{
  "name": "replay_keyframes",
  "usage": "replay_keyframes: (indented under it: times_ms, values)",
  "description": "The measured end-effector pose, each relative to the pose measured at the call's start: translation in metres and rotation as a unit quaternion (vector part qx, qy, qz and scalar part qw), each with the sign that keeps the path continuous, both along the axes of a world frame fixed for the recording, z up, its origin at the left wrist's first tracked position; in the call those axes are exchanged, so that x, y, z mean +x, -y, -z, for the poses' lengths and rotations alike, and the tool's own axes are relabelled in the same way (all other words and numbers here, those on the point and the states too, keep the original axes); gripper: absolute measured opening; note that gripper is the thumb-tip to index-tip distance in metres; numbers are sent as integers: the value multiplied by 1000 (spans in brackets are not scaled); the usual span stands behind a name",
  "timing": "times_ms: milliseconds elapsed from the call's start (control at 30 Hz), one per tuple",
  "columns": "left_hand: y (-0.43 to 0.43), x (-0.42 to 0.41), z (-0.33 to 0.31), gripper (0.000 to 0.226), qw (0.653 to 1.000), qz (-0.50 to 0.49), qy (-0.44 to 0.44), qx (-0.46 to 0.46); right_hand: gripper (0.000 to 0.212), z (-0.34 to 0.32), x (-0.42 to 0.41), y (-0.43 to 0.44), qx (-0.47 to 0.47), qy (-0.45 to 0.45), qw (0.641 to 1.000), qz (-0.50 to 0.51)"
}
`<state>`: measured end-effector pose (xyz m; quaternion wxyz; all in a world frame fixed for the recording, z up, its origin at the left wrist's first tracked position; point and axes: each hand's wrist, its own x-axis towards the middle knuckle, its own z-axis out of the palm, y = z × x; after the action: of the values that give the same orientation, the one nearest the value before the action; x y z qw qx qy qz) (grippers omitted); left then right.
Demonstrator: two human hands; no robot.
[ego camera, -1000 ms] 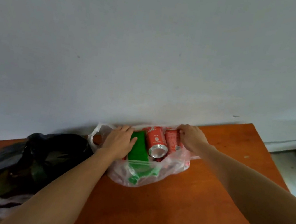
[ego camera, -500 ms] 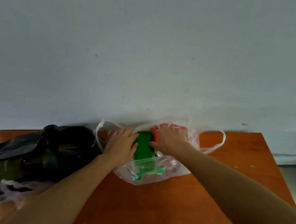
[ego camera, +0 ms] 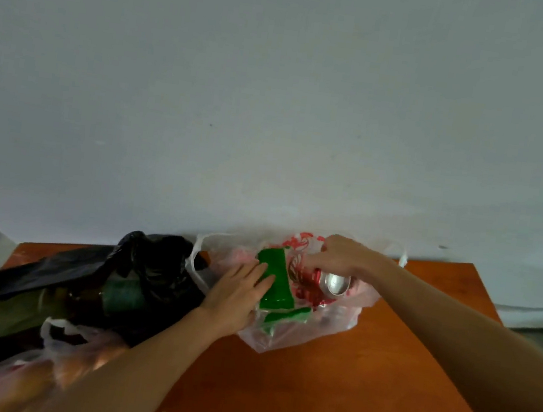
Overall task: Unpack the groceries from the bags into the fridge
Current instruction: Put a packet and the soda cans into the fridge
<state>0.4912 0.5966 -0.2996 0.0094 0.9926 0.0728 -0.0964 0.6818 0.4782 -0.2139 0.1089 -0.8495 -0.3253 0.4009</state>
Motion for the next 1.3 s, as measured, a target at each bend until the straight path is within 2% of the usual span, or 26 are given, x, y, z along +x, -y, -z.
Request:
replay_keyframes:
  times_ms: [133, 233, 367, 433, 533, 600, 700, 767, 833, 900, 1000, 1100, 1300]
  values:
    - [8, 24, 3, 82, 999, 24, -31, 25, 42, -36, 24, 37, 139, -152, 969, 138]
    - [14, 32, 8, 84, 999, -4, -38, 21, 61, -37, 40, 60, 224, -298, 905, 206]
    - [18, 34, 11, 78, 999, -28, -22, 5, 69, -12, 38, 72, 232, -401, 840, 281]
    - [20, 36, 8, 71, 998, -57, 18, -30, 55, -1, 27, 71, 227, -437, 811, 316]
    - [19, 41, -3, 62, 979, -130, 110, -113, 46, 14, 16, 70, 222, -434, 801, 346]
    - [18, 42, -16, 52, 958, -179, 159, -156, 50, 20, 16, 70, 228, -408, 817, 338]
    - [20, 42, -51, 31, 908, -238, 236, -250, 59, 20, 18, 74, 249, -328, 853, 321]
    - [24, 42, -80, 21, 892, -242, 272, -268, 54, 15, 16, 80, 260, -260, 872, 322]
    - [30, 38, -105, 16, 876, -250, 302, -279, 51, 7, 11, 86, 280, -200, 877, 335]
    - [35, 33, -126, 13, 851, -264, 338, -304, 55, -2, 2, 93, 294, -143, 884, 335]
    - [46, 20, -157, 13, 800, -270, 374, -383, 71, -17, -20, 109, 299, -38, 897, 324]
    - [63, 0, -179, 23, 762, -252, 393, -448, 82, -35, -53, 139, 296, 85, 898, 314]
    - [128, -27, -194, 34, 728, -210, 358, -545, 78, -63, -135, 235, 272, 227, 874, 332]
